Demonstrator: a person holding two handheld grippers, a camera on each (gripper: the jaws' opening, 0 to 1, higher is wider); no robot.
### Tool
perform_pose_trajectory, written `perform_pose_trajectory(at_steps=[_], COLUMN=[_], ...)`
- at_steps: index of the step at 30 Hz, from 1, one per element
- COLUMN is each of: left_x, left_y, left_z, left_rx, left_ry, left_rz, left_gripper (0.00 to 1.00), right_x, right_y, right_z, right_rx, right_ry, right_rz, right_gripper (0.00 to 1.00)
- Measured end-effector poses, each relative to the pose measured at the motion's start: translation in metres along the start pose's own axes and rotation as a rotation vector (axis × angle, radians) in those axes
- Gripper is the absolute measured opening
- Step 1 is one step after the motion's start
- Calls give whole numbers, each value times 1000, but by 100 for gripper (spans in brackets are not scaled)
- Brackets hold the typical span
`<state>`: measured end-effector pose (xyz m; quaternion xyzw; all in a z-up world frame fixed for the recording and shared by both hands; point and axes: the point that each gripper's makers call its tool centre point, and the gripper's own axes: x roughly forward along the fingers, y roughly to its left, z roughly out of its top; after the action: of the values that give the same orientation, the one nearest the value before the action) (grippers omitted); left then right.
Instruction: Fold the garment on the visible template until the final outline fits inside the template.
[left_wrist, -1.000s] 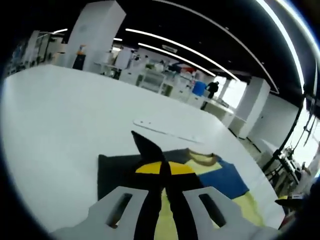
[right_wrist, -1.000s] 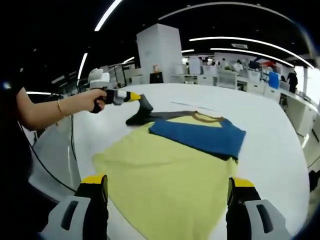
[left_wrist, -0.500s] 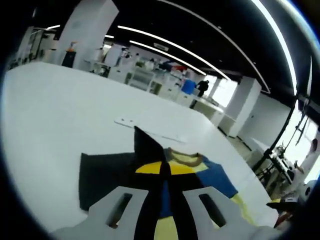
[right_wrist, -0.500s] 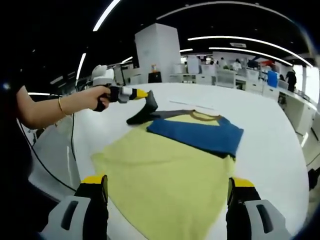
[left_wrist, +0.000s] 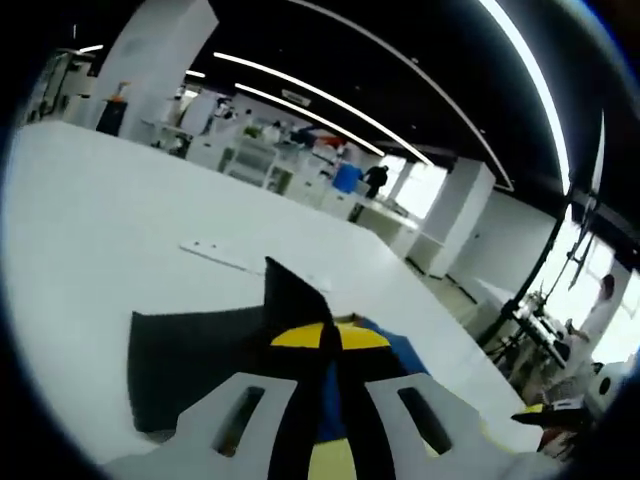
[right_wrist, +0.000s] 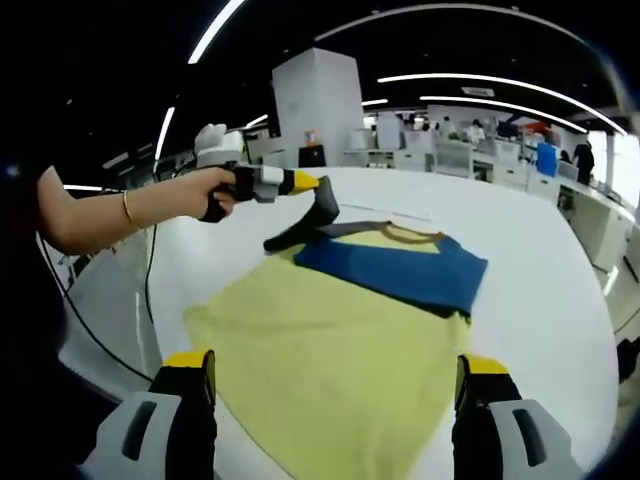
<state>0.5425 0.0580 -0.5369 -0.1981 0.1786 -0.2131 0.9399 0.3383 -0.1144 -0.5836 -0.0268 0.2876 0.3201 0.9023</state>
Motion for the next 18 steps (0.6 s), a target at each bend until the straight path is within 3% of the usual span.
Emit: perform_pose_trajectory(at_steps=[18], left_x=[25], left_y=[-53], left_z=[-17], left_rx=[-40], left_ry=[23], left_rz=[-185], left_gripper=[0], right_x=[-3], right_y=[-3], right_z=[-5], right_rx=[8], right_ry=[14], right_rz=[-10], right_gripper=[99])
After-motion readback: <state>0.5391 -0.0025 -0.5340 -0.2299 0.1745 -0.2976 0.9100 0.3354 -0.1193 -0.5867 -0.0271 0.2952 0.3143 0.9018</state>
